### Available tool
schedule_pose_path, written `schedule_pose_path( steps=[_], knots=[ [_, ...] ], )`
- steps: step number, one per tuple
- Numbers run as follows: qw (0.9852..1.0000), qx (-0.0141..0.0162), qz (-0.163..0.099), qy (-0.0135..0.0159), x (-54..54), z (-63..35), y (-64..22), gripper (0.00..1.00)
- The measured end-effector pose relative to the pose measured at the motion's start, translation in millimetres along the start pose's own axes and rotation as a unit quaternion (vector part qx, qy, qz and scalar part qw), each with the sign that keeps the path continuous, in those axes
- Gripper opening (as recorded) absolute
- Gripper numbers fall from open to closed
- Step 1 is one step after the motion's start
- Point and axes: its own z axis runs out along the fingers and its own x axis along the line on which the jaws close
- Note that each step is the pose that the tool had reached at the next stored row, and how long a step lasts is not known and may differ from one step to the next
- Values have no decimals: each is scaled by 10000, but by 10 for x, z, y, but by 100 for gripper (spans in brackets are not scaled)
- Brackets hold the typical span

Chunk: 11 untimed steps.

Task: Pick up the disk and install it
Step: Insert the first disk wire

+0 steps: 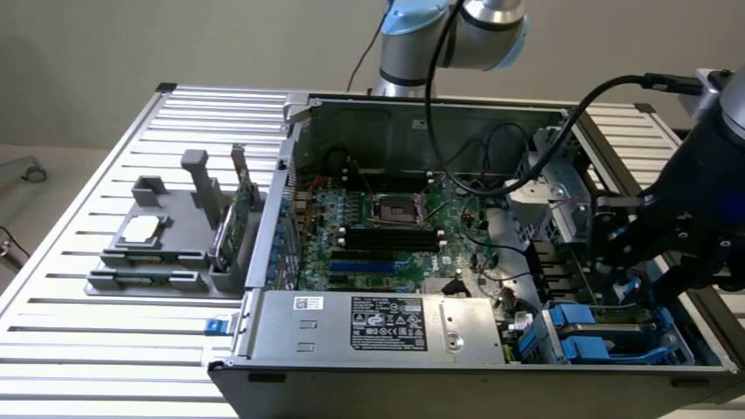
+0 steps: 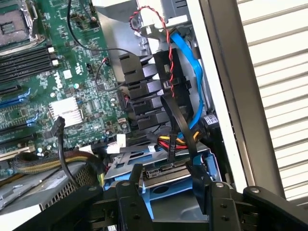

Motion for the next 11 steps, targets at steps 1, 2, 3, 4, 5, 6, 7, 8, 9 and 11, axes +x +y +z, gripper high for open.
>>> schedule_pose_path(
  steps=[1,2,3,4,5,6,7,8,9,11],
  knots=[
    [10000,3,42,1,1,12,3,54],
    [10000,5,82,3,2,25,7,54],
    [9999,6,119,5,2,37,11,54],
    [9999,9,154,7,3,44,15,54],
    [9998,13,186,10,4,48,21,54],
    [9998,15,215,13,4,53,27,54],
    [9997,17,242,16,5,55,34,54],
    [9997,19,258,18,5,56,44,54],
    [9996,20,271,20,5,57,55,54],
    [9996,23,292,23,7,57,79,54]
  ],
)
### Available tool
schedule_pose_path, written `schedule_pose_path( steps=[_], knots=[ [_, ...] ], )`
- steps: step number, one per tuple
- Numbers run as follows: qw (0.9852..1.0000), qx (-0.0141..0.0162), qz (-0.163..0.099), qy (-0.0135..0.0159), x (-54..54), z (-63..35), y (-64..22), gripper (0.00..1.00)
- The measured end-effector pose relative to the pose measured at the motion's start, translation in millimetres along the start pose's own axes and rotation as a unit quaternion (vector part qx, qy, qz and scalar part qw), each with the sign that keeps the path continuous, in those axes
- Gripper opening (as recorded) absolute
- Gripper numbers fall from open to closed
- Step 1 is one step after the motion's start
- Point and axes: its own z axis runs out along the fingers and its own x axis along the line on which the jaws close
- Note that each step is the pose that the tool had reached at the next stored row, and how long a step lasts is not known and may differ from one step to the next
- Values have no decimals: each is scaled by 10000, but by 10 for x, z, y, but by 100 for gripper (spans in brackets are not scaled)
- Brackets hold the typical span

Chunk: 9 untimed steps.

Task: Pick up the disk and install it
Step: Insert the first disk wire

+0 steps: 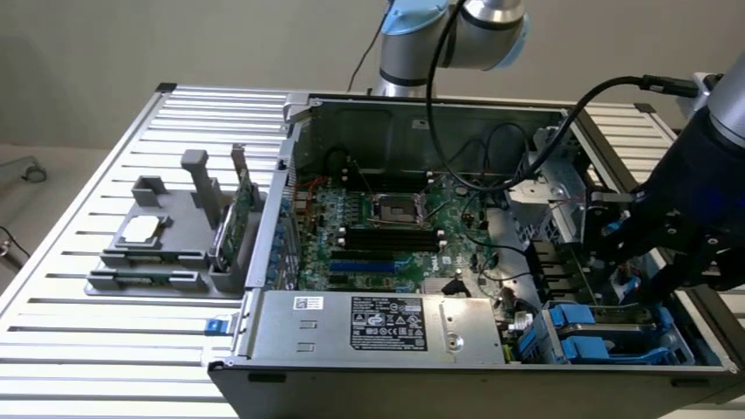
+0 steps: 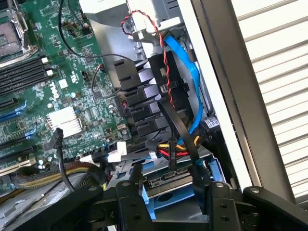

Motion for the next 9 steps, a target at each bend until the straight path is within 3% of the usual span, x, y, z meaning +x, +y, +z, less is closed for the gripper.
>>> schedule_pose_path(
  steps=[4,7,9],
  knots=[
    [10000,5,43,9,3,2,45,45],
    [10000,10,79,21,3,5,75,27],
    [9999,16,102,30,2,5,92,27]
  ],
)
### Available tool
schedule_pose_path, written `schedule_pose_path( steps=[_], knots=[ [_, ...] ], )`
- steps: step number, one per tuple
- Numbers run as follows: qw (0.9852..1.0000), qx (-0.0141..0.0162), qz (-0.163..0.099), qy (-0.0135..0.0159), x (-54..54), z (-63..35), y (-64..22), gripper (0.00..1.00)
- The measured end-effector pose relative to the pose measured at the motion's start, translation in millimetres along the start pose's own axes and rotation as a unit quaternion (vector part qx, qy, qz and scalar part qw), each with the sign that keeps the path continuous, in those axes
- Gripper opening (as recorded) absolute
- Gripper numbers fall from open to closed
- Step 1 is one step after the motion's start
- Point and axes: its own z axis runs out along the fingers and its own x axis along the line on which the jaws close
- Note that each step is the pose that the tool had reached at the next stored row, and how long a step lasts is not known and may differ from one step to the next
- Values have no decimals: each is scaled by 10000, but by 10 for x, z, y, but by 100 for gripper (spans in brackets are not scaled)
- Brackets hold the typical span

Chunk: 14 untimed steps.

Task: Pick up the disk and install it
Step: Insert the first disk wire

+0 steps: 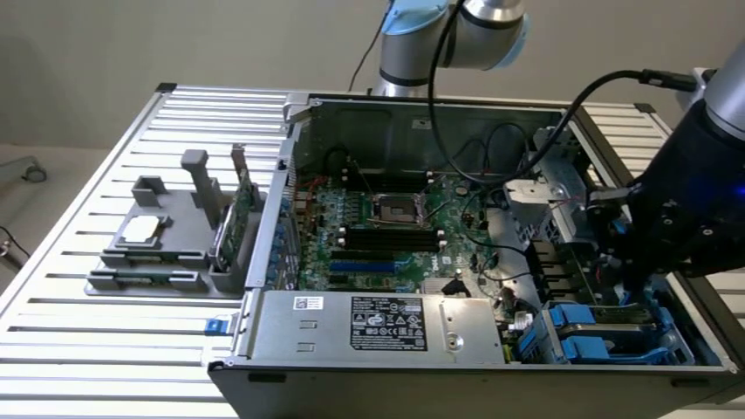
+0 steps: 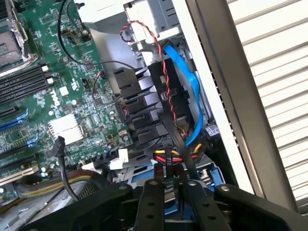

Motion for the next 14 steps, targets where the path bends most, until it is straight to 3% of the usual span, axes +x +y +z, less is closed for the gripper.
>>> schedule_pose_path(
  steps=[1,9,12,14],
  knots=[
    [10000,4,13,7,0,0,8,21],
    [9999,40,123,82,-2,4,58,17],
    [9998,63,165,124,-1,5,73,17],
    [9997,83,172,132,10,6,97,17]
  ],
)
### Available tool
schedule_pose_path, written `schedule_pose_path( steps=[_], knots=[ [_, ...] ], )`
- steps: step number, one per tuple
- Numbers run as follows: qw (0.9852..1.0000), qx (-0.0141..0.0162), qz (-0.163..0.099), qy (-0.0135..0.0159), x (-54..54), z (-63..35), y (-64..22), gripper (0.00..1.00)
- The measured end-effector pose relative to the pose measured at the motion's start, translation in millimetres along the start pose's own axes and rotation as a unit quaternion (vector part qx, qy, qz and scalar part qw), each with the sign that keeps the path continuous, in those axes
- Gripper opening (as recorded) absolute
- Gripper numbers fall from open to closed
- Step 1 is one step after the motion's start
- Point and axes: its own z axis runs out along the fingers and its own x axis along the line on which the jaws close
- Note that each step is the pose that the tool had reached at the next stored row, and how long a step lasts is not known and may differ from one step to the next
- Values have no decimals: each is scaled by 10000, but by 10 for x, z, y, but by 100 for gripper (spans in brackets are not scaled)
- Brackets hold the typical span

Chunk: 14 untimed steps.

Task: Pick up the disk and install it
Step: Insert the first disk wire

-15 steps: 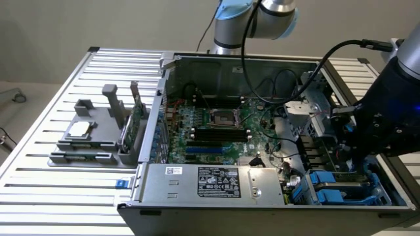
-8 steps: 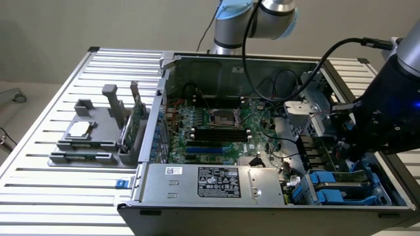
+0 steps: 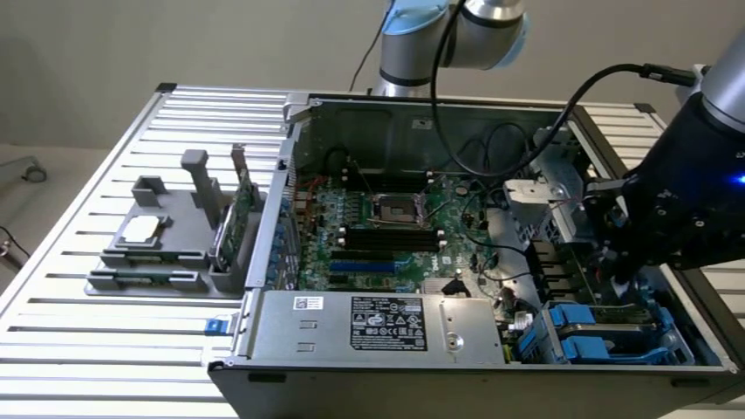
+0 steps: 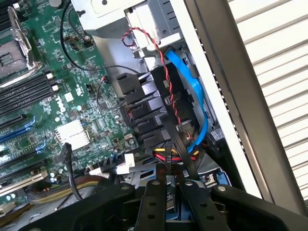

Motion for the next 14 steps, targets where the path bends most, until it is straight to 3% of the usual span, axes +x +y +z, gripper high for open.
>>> schedule_pose_path(
  steps=[3,5,7,11,12,14],
  knots=[
    [10000,50,-1,-18,24,1,56,17],
    [9999,104,-1,-42,46,1,106,17],
    [9998,204,-2,-86,61,0,141,17],
    [9987,462,-5,-201,78,-1,179,17],
    [9985,507,-6,-221,83,-4,191,17],
    [9981,566,-6,-247,95,-25,219,17]
  ],
)
